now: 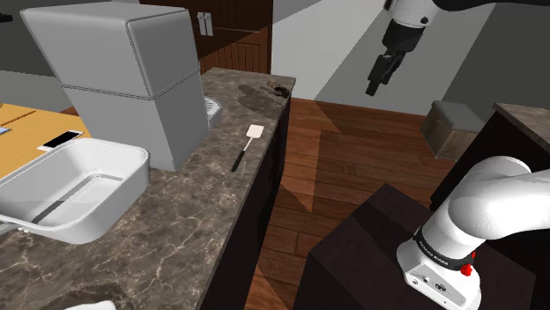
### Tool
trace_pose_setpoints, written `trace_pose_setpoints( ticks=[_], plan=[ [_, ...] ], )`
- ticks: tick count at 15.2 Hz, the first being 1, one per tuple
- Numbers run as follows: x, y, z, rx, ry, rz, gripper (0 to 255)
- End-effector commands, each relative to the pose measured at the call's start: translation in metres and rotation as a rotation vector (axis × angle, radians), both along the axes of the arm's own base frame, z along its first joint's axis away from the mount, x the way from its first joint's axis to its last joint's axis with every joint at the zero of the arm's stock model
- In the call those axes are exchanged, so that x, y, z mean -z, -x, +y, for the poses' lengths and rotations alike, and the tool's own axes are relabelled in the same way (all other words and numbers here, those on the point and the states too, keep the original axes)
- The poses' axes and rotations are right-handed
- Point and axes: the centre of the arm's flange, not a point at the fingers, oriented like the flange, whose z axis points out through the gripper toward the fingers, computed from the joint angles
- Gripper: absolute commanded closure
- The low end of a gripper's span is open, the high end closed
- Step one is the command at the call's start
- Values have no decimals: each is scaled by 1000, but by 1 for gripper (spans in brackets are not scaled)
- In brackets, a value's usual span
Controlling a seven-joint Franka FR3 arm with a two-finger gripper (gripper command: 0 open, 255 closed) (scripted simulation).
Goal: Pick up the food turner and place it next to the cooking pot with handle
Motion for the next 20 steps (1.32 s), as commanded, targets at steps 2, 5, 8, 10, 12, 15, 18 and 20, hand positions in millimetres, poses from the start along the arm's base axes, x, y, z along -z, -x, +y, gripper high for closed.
trace_pose_setpoints(
  ticks=[2, 5, 8, 10, 12, 15, 18, 20],
  plan=[
    [6, -6, 10, 31, -4, 5, 0],
    [26, -27, 39, 122, -17, 19, 0],
    [45, -50, 67, 214, -29, 33, 0],
    [58, -67, 84, 275, -37, 42, 0],
    [70, -84, 101, 336, -46, 51, 0],
    [90, -112, 123, 428, -58, 65, 0],
    [109, -141, 143, 520, -71, 79, 0],
    [122, -162, 156, 581, -79, 89, 0]
  ],
)
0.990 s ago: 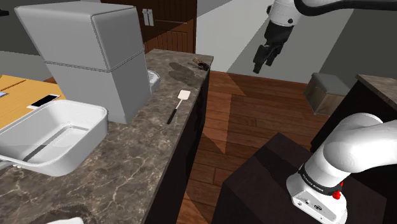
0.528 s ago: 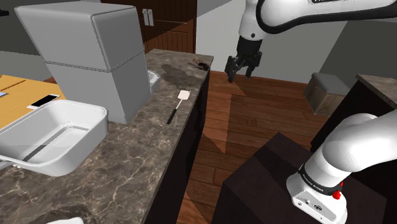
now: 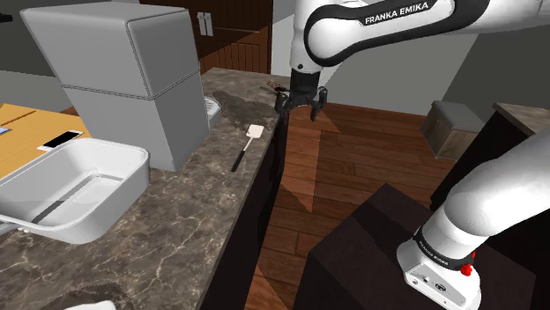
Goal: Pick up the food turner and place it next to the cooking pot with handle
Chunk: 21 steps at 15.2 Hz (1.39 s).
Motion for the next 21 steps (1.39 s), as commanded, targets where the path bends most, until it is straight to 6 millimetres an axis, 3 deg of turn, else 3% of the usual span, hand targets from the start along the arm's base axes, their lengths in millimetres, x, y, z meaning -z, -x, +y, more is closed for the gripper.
trace_pose_setpoints(
  ticks=[1, 9, 16, 21],
  plan=[
    [15, -23, 11, 67, -10, 9, 0],
    [68, -111, 45, 311, -43, 46, 0],
    [117, -191, 58, 525, -72, 79, 0],
    [142, -196, 60, 541, -74, 81, 0]
  ],
)
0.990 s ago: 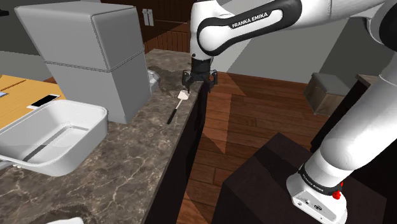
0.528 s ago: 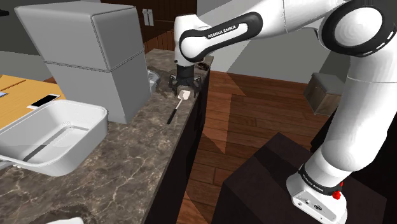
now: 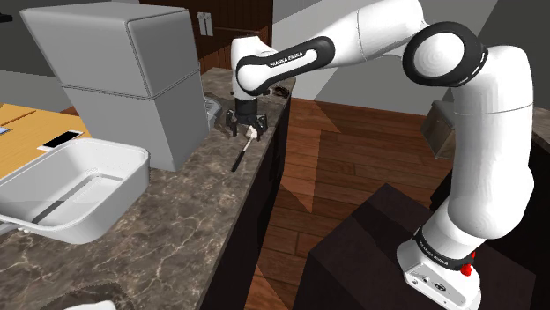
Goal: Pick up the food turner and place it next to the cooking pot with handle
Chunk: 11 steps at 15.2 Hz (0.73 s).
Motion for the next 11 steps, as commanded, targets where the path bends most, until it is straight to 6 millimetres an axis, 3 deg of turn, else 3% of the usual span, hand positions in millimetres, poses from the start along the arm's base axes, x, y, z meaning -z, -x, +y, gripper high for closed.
trace_pose_setpoints(
  ticks=[1, 4, 11],
  plan=[
    [12, 0, 2, 2, 0, 0, 0],
    [25, 1, 3, 2, -1, 0, 0],
    [25, 1, 3, 2, 0, 0, 0]
  ],
)
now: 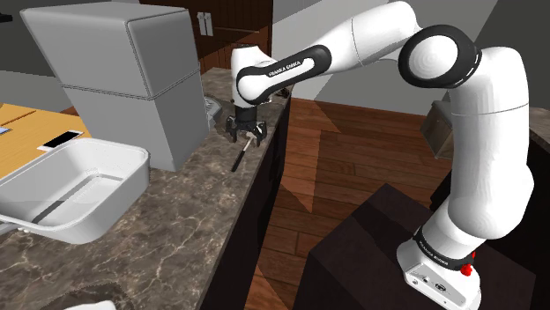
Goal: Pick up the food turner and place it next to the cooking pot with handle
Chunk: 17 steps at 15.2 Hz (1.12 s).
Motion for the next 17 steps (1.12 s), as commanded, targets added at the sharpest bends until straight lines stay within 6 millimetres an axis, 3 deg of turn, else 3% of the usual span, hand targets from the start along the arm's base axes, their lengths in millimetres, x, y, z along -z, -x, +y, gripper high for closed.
trace_pose_setpoints(
  ticks=[1, 10, 17],
  plan=[
    [0, 0, 0, 0, 0, 0, 255],
    [0, 0, 0, 0, 0, 0, 255],
    [-37, 0, 0, 0, 0, 0, 255]
  ],
)
